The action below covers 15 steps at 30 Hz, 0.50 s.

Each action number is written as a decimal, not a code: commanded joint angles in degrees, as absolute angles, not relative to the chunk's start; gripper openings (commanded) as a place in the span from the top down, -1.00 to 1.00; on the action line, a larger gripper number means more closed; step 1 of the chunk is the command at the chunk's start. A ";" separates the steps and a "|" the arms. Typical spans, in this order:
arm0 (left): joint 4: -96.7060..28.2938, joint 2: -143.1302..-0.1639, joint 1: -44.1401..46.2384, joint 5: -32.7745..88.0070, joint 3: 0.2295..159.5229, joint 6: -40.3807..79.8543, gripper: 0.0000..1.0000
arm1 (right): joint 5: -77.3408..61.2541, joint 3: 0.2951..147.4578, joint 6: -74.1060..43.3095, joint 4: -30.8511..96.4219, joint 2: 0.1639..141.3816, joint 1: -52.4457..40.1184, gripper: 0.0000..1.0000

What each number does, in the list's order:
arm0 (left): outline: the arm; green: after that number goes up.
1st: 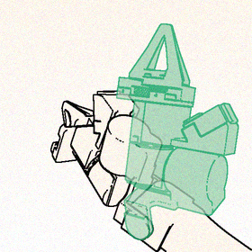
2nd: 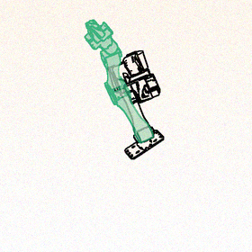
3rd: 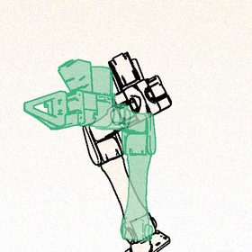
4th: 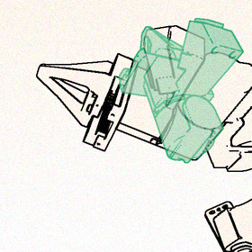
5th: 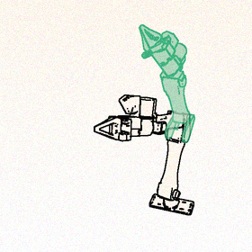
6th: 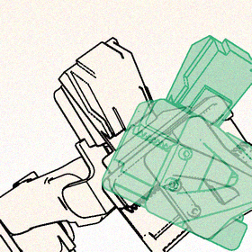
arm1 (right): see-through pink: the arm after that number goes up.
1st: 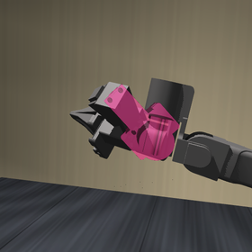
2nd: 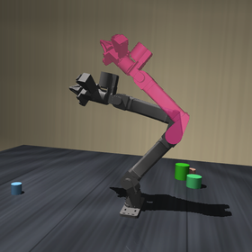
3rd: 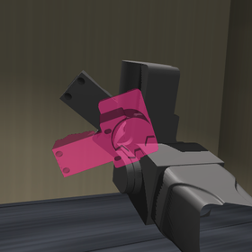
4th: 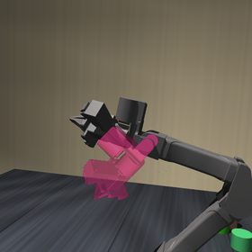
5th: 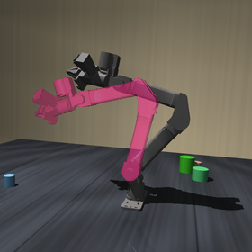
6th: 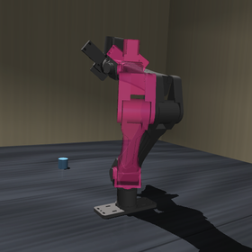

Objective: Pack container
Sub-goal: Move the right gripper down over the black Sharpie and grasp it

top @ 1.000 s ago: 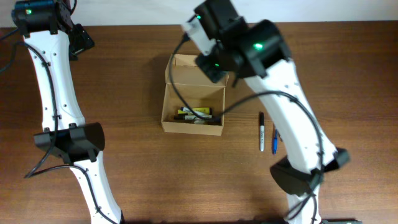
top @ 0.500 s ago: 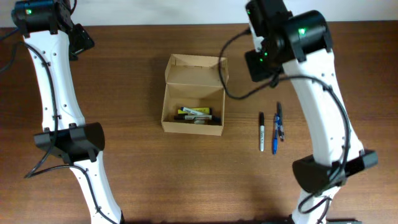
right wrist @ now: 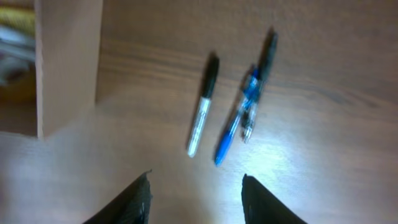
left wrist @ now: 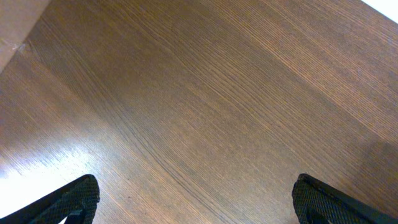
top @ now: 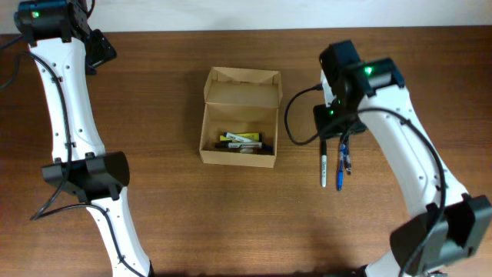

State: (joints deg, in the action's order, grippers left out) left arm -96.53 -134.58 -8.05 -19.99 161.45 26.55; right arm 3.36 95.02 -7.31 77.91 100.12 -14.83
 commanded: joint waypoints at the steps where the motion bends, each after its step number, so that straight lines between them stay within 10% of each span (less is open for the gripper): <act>1: -96.68 -133.49 -8.32 -20.60 161.16 26.02 -1.00 | 1.93 85.95 -12.03 70.85 99.74 -14.70 0.03; 15: -96.66 -133.49 -8.32 -20.60 161.16 26.02 -0.99 | 2.09 66.81 -19.81 50.06 99.77 -9.67 -0.04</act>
